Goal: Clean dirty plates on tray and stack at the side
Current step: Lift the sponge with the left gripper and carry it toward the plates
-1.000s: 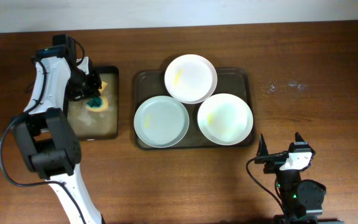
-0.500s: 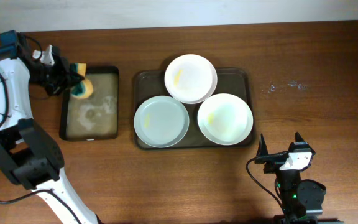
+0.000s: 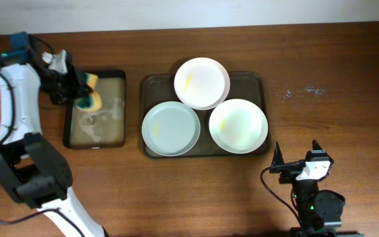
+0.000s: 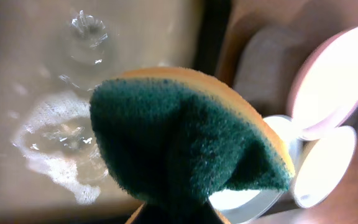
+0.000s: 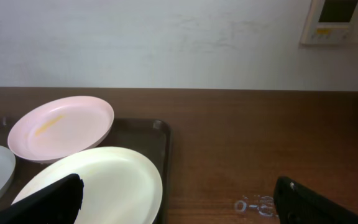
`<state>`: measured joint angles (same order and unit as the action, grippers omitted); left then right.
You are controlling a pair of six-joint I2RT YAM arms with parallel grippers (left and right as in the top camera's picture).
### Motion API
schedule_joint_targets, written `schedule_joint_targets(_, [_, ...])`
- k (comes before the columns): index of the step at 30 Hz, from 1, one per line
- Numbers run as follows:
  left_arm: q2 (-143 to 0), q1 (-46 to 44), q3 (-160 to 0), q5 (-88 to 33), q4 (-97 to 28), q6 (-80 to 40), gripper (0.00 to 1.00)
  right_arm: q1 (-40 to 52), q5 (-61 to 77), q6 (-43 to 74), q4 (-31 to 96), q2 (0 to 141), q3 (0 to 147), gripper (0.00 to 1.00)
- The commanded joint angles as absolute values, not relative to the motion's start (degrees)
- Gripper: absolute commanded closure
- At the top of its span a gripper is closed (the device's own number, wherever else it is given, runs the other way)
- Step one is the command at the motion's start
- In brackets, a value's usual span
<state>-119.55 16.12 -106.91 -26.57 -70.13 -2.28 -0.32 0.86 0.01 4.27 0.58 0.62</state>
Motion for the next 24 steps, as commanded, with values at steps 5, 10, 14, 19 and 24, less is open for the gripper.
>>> schedule_joint_targets(5, [-118.1, 15.0, -115.4, -24.3, -78.1, -0.5, 1.00, 0.1, 0.4, 0.2, 4.6, 0.2, 0.3, 0.02])
schedule_joint_targets(10, [-118.5, 12.1, -103.2, -16.7, -69.0, -0.6, 1.00, 0.1, 0.4, 0.2, 4.6, 0.2, 0.3, 0.02])
schedule_joint_targets(14, [-118.2, 11.2, -103.0, -17.1, -70.4, -0.6, 1.00, 0.1, 0.4, 0.2, 4.6, 0.2, 0.3, 0.02])
schedule_joint_targets(19, [-114.1, 9.8, -128.6, -19.1, -87.5, -1.3, 1.00, 0.1, 0.4, 0.2, 4.6, 0.2, 0.3, 0.02])
schedule_joint_targets(24, [-110.9, 3.3, -131.9, -19.1, -92.6, -6.9, 1.00, 0.1, 0.4, 0.2, 4.6, 0.2, 0.3, 0.02])
